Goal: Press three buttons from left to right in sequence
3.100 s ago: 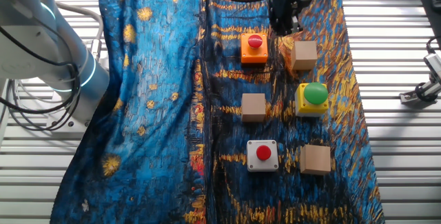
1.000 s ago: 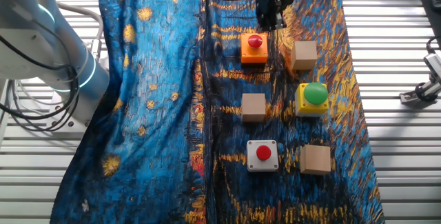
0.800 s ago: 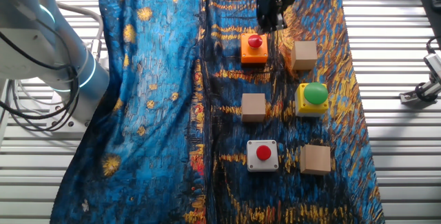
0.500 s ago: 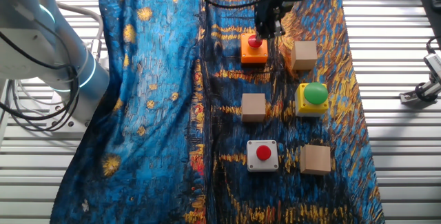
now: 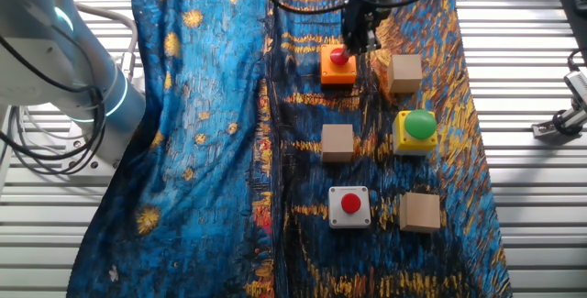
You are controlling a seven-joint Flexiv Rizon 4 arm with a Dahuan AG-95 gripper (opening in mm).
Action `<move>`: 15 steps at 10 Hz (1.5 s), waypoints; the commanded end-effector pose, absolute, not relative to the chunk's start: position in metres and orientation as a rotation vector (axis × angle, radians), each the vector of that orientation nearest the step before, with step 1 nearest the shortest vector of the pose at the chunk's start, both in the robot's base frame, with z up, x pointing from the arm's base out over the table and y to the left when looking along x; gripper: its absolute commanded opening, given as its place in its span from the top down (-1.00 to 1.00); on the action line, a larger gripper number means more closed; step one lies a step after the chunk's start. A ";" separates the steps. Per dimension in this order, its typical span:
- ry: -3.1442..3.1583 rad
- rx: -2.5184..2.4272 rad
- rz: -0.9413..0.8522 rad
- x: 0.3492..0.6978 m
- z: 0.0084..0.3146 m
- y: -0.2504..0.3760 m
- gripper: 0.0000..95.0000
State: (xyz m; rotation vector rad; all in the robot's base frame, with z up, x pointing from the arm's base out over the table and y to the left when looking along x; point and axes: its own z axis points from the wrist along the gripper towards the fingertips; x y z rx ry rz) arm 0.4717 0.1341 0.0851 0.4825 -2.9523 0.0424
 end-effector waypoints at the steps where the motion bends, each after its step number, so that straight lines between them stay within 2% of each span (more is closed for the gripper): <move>1: -2.907 0.626 0.199 0.476 0.097 0.136 1.00; 4: -2.922 0.562 0.058 0.471 0.136 0.139 1.00; 9: -2.918 0.610 -0.027 0.463 0.169 0.146 1.00; 15: -2.863 0.742 -0.144 0.461 0.177 0.148 1.00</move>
